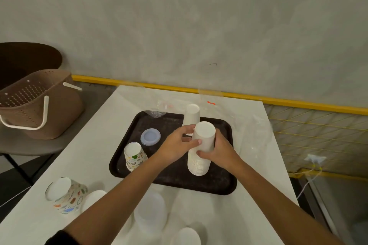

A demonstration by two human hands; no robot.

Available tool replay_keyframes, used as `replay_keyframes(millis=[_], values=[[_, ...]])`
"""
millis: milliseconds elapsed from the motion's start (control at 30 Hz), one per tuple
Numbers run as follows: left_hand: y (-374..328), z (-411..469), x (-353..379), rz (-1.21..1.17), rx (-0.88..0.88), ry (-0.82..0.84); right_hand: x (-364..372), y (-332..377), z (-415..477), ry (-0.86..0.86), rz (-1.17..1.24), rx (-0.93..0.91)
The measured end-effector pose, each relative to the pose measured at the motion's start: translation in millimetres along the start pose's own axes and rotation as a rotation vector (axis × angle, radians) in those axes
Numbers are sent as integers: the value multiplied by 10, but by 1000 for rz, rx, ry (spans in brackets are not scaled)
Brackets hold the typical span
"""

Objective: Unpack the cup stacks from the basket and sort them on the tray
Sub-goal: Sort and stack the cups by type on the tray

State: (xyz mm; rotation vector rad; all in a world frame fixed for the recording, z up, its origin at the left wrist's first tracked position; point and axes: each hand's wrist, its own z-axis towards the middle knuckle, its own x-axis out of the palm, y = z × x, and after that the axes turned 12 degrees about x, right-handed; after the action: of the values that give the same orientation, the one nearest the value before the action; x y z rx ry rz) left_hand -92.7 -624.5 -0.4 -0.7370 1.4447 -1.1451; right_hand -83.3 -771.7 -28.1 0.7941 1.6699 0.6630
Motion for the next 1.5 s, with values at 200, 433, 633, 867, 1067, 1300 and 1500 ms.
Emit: replay_keyframes(millis=[200, 433, 633, 867, 1067, 1300, 1500], values=[[106, -86, 18, 17, -86, 13, 66, -149, -16, 1, 30, 67], [60, -454, -95, 5, -86, 51, 3, -292, -279, -19, 41, 136], [62, -904, -151, -3, -99, 124, 9, -415, -723, 15, -26, 164], [271, -1391, -101, -39, -102, 271, 193, -756, -1285, 88, -110, 178], [461, -1632, 16, 17, -175, 454, 454, -937, -1635, 220, -161, 272], [592, -1717, 144, 92, -135, 478, 784, -850, -1786, 274, -109, 303], [607, -1682, 226, 96, -51, 384, 953, -687, -1746, 179, 101, 252]])
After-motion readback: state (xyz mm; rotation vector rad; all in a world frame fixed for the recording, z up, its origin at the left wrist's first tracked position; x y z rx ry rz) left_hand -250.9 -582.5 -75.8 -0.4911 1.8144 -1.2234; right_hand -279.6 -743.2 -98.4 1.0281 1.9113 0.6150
